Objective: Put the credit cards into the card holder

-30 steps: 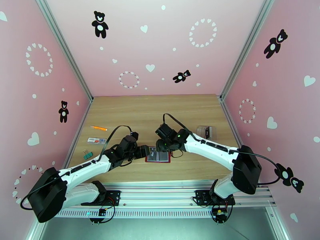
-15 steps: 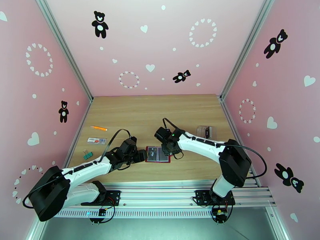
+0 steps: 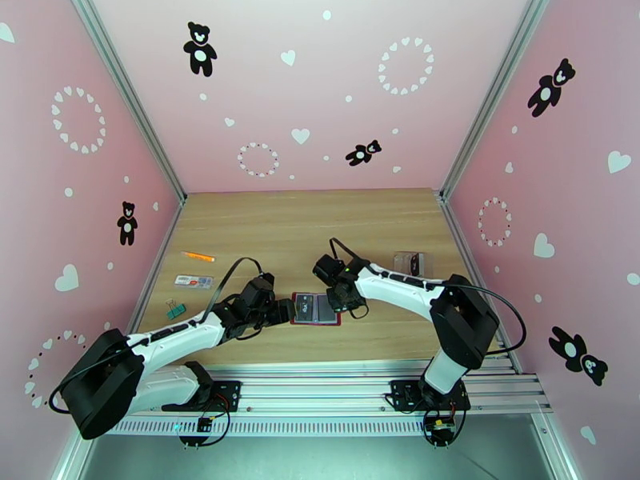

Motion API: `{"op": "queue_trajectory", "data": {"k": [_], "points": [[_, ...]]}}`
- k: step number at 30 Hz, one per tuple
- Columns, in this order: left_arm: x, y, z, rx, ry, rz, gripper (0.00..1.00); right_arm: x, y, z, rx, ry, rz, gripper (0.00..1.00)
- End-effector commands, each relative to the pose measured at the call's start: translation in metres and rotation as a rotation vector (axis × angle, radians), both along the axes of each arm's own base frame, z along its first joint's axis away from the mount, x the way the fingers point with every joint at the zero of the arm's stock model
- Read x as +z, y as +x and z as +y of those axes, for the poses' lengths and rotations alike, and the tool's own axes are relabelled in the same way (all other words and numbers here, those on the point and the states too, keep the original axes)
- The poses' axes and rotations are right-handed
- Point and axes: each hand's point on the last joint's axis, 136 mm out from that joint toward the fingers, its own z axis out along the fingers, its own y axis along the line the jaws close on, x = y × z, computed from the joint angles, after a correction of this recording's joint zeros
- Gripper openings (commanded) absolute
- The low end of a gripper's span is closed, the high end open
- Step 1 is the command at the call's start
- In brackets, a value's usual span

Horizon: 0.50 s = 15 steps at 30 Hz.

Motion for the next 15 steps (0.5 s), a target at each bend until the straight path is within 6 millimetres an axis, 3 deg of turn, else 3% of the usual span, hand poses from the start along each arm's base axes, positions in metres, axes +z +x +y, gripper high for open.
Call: {"op": "queue_trajectory", "data": {"k": [1, 15], "points": [[0.002, 0.002, 0.001, 0.006, 0.005, -0.012, 0.7, -0.0057, -0.0032, -0.002, 0.006, -0.007, 0.015, 0.16], [0.0001, 0.002, -0.0051, -0.002, -0.022, 0.002, 0.7, 0.0028, -0.0025, -0.002, -0.012, 0.055, -0.007, 0.0]]}}
